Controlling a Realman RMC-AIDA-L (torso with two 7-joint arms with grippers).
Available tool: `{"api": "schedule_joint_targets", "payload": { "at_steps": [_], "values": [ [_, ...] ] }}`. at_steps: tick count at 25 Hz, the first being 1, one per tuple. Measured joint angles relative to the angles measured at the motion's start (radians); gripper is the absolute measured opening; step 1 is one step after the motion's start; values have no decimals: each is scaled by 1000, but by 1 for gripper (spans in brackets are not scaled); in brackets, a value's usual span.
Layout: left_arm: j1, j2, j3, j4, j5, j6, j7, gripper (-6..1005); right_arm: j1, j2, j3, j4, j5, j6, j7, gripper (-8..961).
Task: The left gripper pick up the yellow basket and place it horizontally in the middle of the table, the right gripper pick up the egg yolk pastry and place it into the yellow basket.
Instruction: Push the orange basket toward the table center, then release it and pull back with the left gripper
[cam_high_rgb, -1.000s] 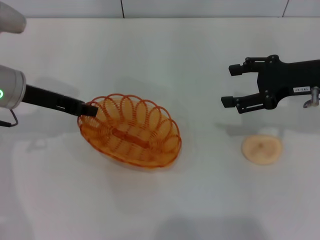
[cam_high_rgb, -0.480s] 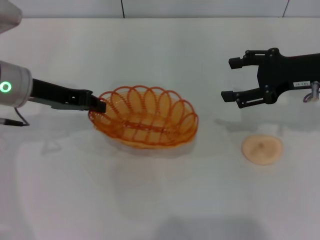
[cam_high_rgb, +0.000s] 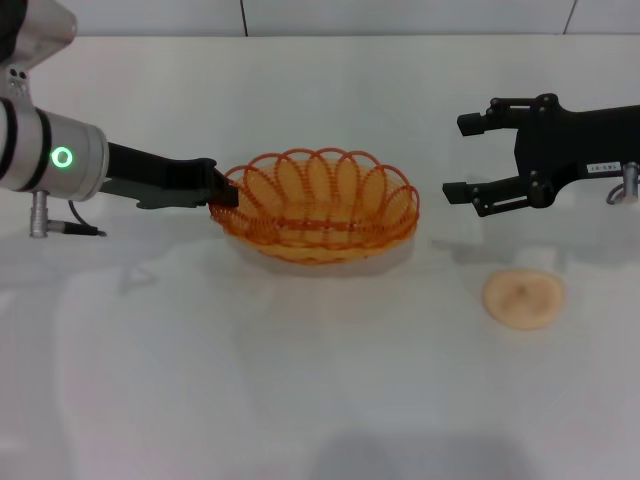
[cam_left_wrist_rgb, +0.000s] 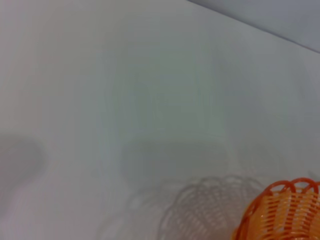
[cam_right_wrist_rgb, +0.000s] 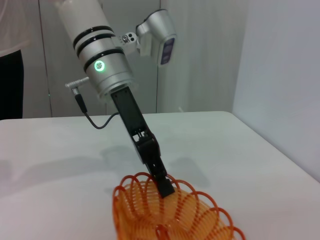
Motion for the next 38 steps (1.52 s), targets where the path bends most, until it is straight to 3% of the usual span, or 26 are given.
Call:
{"api": "schedule_joint_targets", "payload": {
  "at_steps": [7, 21, 32, 38],
  "values": [
    [-24, -5, 15, -45, -18, -31, -9, 77, 2, 0, -3, 0, -1, 5, -11, 856],
    [-11, -7, 50, -74, -126, -60, -6, 93, -1, 1, -4, -1, -3, 6, -12, 856],
    [0, -4, 54, -101, -161, -38, -3, 288, -25, 2, -4, -21, 0, 4, -5, 855],
    [44, 8, 35, -32, -166, 2, 16, 561, -36, 2, 4, -21, 4, -3, -2, 855]
  ]
}}
